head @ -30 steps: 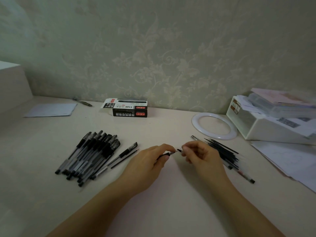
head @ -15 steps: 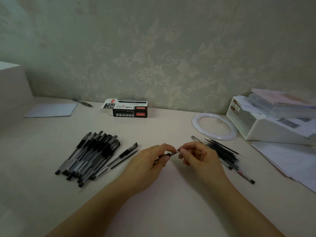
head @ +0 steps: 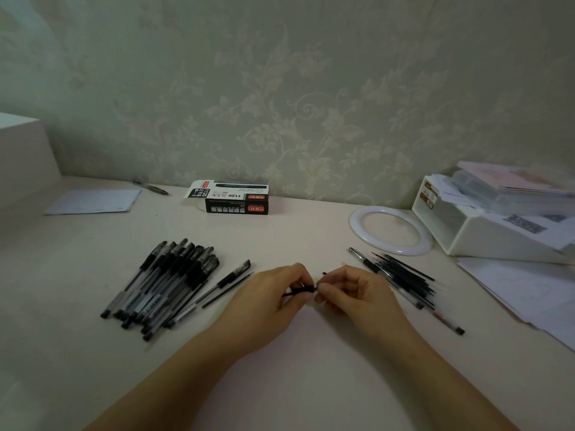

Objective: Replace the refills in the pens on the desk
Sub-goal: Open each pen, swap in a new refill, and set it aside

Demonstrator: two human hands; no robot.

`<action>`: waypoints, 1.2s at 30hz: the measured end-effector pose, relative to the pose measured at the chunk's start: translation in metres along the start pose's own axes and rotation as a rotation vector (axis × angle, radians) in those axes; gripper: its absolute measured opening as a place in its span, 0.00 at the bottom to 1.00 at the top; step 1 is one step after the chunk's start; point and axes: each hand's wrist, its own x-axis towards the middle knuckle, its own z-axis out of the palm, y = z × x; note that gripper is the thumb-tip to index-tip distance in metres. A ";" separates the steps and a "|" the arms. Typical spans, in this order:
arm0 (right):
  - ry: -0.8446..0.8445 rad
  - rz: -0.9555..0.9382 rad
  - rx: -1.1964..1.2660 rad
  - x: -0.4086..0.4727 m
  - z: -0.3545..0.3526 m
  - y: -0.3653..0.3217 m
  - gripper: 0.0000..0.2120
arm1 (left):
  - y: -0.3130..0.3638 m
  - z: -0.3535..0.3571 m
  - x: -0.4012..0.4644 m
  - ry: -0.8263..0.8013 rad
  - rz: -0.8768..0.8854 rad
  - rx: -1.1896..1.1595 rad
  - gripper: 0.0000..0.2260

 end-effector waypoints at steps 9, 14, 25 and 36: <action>0.041 -0.042 -0.181 -0.002 0.006 -0.003 0.20 | 0.001 0.003 0.000 0.037 0.022 -0.022 0.02; -0.016 -0.081 -0.206 -0.001 0.003 0.001 0.07 | 0.000 0.002 0.002 0.056 0.021 -0.041 0.02; -0.030 -0.087 -0.208 -0.001 0.004 0.001 0.06 | -0.001 0.003 0.001 0.045 0.002 -0.040 0.01; -0.001 -0.058 -0.209 -0.003 0.006 -0.005 0.14 | 0.000 0.005 0.001 0.045 -0.017 -0.030 0.02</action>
